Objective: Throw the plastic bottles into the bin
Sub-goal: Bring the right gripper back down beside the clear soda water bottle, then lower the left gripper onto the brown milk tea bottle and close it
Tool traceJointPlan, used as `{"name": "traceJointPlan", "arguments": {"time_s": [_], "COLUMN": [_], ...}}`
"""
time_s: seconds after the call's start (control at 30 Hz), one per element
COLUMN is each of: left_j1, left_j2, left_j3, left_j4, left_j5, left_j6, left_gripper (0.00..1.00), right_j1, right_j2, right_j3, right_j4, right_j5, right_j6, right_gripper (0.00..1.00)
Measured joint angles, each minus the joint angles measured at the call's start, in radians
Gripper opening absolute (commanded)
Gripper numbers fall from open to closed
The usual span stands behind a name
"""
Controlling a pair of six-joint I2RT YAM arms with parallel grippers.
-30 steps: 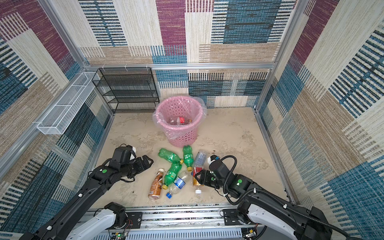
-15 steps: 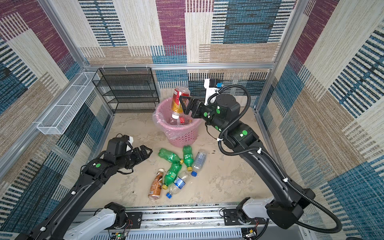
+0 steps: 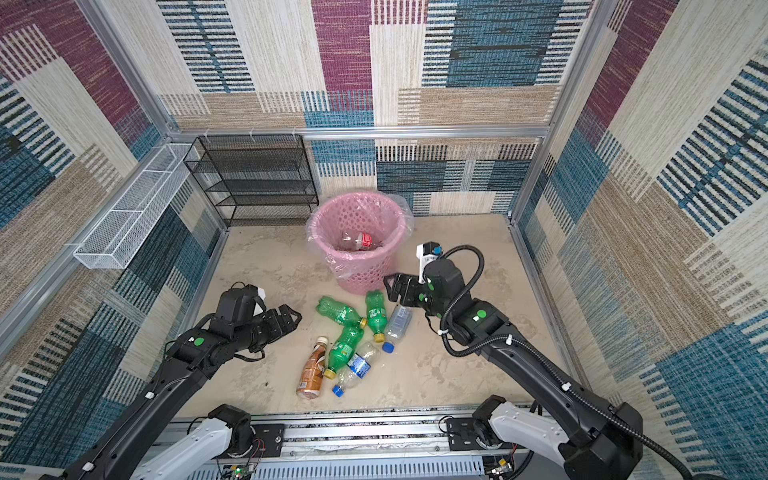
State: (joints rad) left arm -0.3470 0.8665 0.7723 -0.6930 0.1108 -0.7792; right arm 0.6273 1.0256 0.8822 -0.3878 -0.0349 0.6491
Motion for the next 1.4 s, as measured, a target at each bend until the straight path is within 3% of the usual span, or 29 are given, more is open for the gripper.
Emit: {"name": "traceJointPlan", "arguments": {"time_s": [0.2,0.4,0.77,1.4], "left_j1": [0.0,0.0,-0.072,-0.167], "left_j2": [0.001,0.019,0.073,0.153], "left_j3": [-0.004,-0.025,-0.046,-0.074], "left_j4": [0.0,-0.013,-0.113,-0.137], "left_j5": [0.027,0.1,0.127,0.097], "left_j6": [-0.002,0.021,0.061,0.045], "left_gripper": [0.91,0.87,0.88,0.88], "right_j1": [0.001,0.001,0.001,0.001], "right_j2": [-0.04,-0.037,-0.016,-0.03], "right_j3": [-0.177,-0.242,-0.279,-0.288], "right_j4": [0.002,0.018,0.069,0.082], "right_j5": [-0.063,-0.097,-0.115,-0.115], "right_j6": [0.075,0.105,0.109,0.109], "right_gripper": [0.87,0.87,0.87,0.85]}}
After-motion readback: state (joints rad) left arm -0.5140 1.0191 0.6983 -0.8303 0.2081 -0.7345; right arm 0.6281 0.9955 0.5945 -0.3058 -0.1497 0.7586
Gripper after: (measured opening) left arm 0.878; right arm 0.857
